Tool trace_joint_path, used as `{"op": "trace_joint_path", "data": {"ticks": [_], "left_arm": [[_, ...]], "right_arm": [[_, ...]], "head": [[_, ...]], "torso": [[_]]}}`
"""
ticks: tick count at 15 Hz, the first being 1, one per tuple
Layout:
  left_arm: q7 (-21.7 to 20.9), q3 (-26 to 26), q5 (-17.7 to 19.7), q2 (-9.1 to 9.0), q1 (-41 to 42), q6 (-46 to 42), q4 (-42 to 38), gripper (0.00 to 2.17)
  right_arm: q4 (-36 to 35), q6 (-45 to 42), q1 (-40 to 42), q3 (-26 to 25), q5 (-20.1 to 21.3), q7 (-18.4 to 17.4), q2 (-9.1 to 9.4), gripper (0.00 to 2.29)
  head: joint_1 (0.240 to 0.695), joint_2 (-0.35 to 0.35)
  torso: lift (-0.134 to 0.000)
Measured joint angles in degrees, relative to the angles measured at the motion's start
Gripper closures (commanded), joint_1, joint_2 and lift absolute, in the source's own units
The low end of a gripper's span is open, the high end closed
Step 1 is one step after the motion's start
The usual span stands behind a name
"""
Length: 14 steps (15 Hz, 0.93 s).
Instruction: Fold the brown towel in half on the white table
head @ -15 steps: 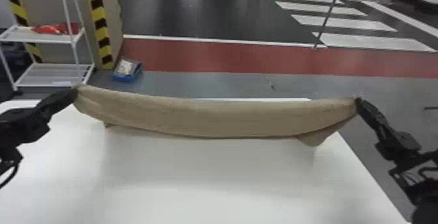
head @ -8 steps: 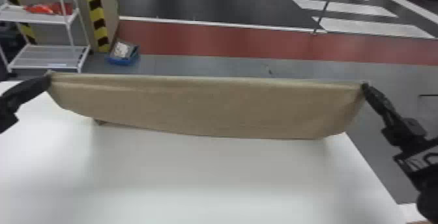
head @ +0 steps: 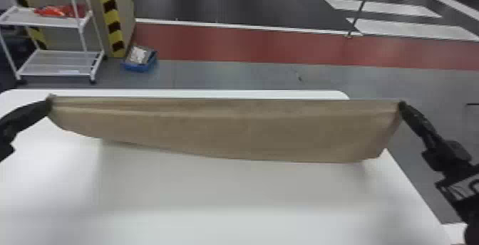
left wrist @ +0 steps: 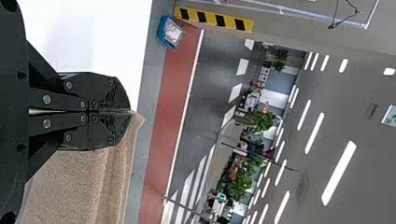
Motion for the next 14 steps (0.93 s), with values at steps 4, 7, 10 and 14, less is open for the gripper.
{"op": "trace_joint_path", "data": {"ticks": [4, 7, 10, 14], "left_arm": [[0.1, 1.1, -2.8, -0.65, 3.6, 2.1, -3.2, 1.42], [0.2, 1.9, -3.2, -0.68, 3.7, 2.4, -3.6, 1.42], [0.5, 0.8, -3.3, -0.69, -0.6, 2.4, -1.3, 1.42], [1.1, -4.2, -3.6, -0.74, -11.5, 1.1, 7.1, 1.42]], "right_arm": [[-0.1, -1.7, 2.9, -1.6, -0.1, 1.2, 0.84, 1.12], [0.0, -2.1, 2.5, -2.1, 0.3, 0.5, 1.17, 1.11], [0.8, -1.6, -2.9, 0.3, 2.8, -1.1, 0.69, 1.11], [8.1, -1.6, -16.1, 7.9, 5.6, -5.0, 0.68, 1.11]], "head": [[0.695, -0.190], [0.695, -0.192], [0.676, -0.173], [0.574, -0.123]], "torso": [[-0.123], [-0.123], [-0.123], [-0.123]]}}
